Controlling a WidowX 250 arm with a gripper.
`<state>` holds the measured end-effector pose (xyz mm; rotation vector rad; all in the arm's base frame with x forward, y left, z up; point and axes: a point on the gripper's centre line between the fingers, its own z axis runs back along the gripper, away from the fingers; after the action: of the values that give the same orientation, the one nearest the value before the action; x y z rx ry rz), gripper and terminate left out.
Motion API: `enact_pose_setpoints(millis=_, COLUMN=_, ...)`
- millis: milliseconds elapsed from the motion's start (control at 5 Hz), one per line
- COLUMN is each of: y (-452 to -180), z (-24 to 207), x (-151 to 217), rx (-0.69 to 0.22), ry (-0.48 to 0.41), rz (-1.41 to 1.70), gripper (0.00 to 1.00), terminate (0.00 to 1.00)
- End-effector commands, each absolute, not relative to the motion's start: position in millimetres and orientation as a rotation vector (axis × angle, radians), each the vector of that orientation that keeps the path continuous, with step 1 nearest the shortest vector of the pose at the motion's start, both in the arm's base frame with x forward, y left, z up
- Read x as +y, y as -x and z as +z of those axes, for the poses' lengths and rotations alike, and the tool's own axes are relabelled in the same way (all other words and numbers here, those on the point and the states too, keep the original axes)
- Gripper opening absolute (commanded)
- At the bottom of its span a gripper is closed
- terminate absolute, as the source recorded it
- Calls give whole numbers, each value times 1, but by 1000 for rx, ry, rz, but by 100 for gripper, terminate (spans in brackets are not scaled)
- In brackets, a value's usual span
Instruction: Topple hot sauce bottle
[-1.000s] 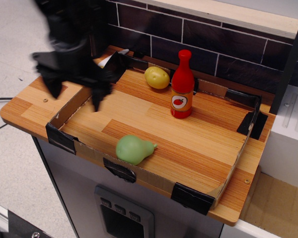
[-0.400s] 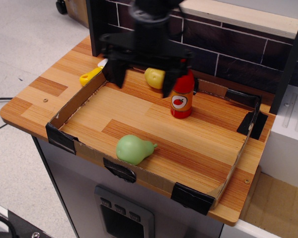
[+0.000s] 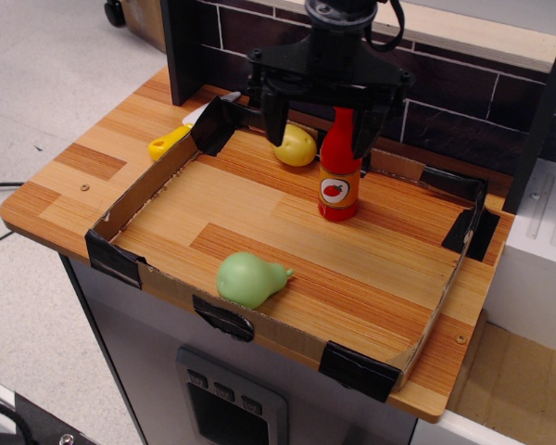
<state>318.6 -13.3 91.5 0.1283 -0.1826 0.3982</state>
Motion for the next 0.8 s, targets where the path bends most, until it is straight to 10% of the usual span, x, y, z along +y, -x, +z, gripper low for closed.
enact_pose_setpoints(millis=0, y=-361, z=117, x=-8, rx=-276, ry=-105, rz=472, gripper=100, terminate=0)
enact_pose_setpoints(millis=200, y=-365, z=118, x=-7, rx=-279, ry=-114, rz=478, gripper=100, terminate=0)
enact_pose_setpoints(millis=400, y=-363, z=109, x=-7, rx=-272, ry=-129, rz=471, gripper=0, terminate=0)
enact_pose_setpoints(millis=600, y=-361, z=104, x=-12, rx=-245, ry=-150, rz=454, gripper=0, terminate=0)
